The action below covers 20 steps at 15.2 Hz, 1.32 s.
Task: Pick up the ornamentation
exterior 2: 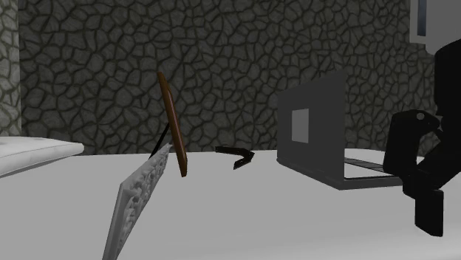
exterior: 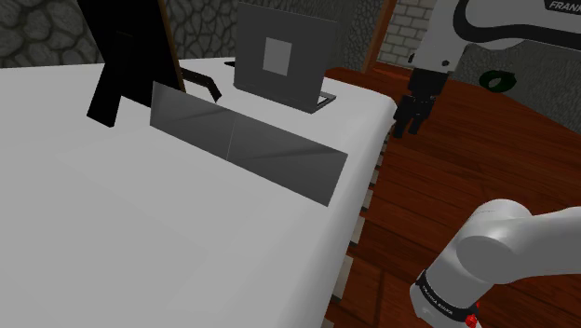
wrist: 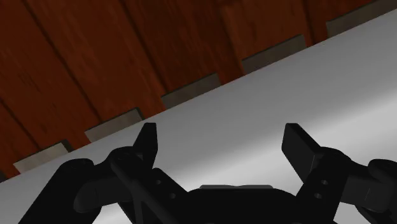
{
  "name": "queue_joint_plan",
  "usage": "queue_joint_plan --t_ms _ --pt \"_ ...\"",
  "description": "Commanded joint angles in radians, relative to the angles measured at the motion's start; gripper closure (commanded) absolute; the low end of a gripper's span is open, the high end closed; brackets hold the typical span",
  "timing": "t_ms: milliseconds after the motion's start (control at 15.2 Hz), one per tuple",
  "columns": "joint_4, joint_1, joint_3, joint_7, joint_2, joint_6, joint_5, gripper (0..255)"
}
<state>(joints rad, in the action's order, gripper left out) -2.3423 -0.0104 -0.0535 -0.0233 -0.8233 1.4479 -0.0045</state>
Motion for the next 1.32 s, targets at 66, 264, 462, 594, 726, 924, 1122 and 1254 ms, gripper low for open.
queue_joint_plan --t_ms 66,264,462,594,726,924,1122,1254 --pt "0.014 0.011 0.013 0.008 0.024 0.008 0.017 0" --pt "0.062 0.044 0.052 0.030 0.097 0.030 0.063 0" --pt "0.117 0.075 0.090 0.051 0.172 0.049 0.105 0" --pt "0.158 0.094 0.114 0.064 0.224 0.059 0.130 0" --pt "0.203 0.111 0.138 0.077 0.277 0.068 0.153 0" --pt "0.277 0.136 0.173 0.097 0.358 0.078 0.182 0" --pt "0.358 0.160 0.207 0.117 0.441 0.083 0.205 0" --pt "0.418 0.175 0.230 0.131 0.498 0.084 0.217 0"
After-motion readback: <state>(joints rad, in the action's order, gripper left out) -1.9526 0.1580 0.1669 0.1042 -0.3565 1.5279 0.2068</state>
